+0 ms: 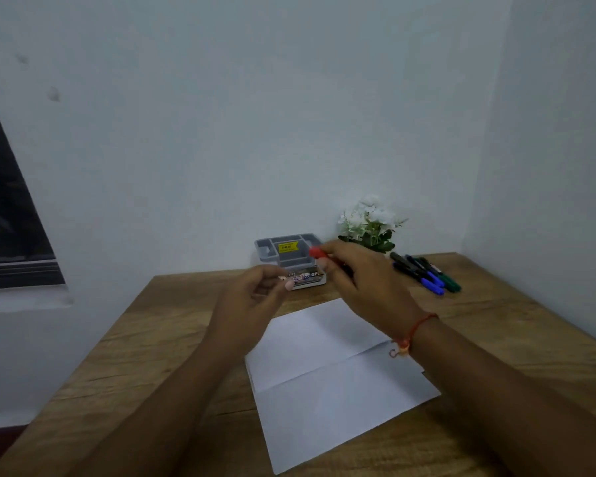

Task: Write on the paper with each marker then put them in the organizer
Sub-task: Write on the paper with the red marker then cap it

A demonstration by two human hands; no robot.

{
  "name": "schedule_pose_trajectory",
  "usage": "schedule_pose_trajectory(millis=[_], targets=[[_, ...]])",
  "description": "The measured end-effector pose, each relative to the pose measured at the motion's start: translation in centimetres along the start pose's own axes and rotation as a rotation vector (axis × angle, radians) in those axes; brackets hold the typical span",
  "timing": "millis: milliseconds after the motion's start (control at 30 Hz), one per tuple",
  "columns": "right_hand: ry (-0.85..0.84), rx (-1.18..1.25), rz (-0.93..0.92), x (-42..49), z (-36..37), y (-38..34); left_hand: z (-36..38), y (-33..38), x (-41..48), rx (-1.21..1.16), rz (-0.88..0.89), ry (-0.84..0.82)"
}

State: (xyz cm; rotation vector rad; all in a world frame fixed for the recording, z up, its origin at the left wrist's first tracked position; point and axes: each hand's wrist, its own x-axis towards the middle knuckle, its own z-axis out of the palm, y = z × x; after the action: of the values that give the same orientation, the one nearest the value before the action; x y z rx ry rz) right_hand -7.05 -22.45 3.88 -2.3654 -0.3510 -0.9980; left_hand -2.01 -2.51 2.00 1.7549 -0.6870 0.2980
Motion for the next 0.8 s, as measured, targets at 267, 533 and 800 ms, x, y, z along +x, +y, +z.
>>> schedule_pose_trajectory(millis=[267, 533, 800], targets=[[-0.157, -0.227, -0.095, -1.0, 2.4, -0.6, 0.2, -0.1, -0.2, -0.291, -0.143, -0.088], [-0.199, -0.318, -0.114, -1.3, 2.5, -0.6, -0.2, -0.8, 0.2, -0.294, -0.19, -0.128], [-0.306, -0.219, 0.14, -1.4, 2.8, -0.2, -2.5, -2.4, 1.0, -0.135, -0.246, 0.018]])
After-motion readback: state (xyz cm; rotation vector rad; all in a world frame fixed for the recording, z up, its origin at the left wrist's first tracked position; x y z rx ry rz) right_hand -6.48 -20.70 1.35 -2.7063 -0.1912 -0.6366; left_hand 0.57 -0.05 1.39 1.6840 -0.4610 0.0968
